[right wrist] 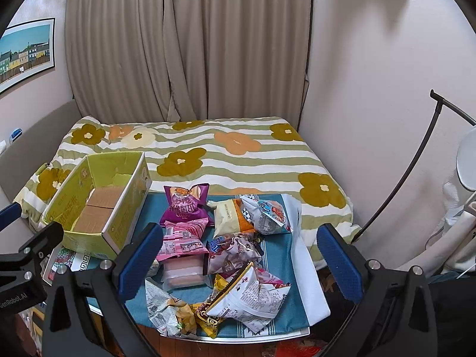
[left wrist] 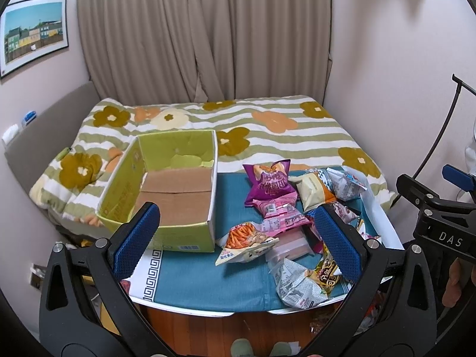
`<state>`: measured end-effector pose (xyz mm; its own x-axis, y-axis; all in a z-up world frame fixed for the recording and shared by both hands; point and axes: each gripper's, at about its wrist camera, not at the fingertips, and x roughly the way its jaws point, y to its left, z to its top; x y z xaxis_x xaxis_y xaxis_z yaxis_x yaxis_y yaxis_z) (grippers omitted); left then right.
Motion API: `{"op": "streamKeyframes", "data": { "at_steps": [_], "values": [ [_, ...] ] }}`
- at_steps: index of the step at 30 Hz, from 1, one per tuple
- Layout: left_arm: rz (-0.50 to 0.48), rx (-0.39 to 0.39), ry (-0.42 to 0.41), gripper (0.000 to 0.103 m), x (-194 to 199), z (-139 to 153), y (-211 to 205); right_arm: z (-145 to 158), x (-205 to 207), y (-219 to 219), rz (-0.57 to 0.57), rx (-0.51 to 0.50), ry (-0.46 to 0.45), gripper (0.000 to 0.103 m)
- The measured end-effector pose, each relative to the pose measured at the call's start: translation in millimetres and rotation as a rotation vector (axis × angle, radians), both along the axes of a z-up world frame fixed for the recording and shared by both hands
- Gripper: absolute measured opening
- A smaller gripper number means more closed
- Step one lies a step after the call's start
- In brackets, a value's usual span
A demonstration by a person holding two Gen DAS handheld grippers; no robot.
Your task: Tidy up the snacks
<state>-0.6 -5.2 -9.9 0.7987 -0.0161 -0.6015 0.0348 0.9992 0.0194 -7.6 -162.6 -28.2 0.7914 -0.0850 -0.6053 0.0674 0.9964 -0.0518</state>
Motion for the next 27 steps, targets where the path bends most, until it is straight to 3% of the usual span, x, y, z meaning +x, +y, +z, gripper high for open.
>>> {"op": "streamKeyframes", "data": {
  "at_steps": [27],
  "values": [
    [-0.006, -0.006, 0.003, 0.103, 1.0, -9.0, -3.4, -2.2, -0.3, 3.8, 0.003, 0.0, 0.006, 0.103]
  ]
}}
